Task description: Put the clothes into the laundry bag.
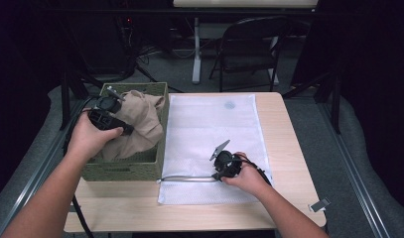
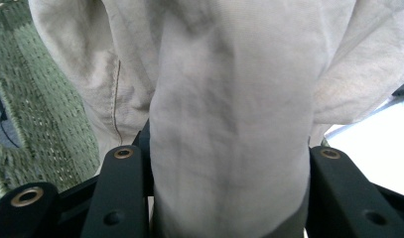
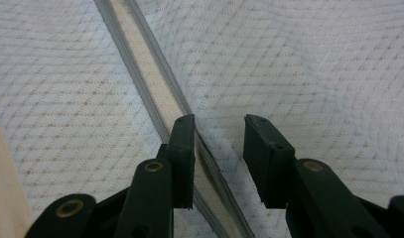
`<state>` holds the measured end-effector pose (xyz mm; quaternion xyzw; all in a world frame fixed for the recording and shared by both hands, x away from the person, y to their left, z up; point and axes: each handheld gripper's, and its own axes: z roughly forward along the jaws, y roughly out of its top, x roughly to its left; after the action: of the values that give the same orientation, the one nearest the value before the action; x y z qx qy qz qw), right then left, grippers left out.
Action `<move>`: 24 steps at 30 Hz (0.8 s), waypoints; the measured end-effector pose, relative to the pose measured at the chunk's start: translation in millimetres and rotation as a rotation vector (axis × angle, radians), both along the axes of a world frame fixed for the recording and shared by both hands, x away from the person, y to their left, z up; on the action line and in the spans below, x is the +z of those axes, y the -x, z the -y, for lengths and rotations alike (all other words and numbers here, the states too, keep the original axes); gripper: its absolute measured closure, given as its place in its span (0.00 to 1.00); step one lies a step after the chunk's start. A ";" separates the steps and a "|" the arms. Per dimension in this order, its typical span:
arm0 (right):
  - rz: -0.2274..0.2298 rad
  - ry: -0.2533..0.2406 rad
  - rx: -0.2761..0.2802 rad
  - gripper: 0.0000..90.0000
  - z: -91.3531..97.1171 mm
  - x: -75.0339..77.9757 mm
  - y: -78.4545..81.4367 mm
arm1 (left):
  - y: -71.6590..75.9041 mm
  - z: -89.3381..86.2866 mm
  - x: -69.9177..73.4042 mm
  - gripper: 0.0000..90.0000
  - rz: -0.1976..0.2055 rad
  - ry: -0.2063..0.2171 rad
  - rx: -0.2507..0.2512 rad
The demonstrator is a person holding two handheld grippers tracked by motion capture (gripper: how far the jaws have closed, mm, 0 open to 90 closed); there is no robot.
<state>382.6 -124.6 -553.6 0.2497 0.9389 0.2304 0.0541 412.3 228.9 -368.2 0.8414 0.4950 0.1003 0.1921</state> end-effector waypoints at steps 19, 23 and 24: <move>-0.002 -0.008 -0.006 0.73 -0.9 -4.0 -0.2 | 31.3 17.7 -7.5 0.60 -0.013 -0.009 -0.097; -0.007 -0.012 -0.006 0.75 -0.6 -4.0 -0.3 | 37.2 21.1 -8.0 0.60 -0.001 -0.010 -0.113; -0.008 -0.013 -0.005 0.75 -0.5 -4.0 -0.5 | 39.2 22.0 -7.9 0.60 0.000 -0.008 -0.118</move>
<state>383.1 -124.1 -557.6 0.2536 0.9369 0.2355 0.0493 373.0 206.9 -376.1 0.8698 0.4443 0.0907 0.1945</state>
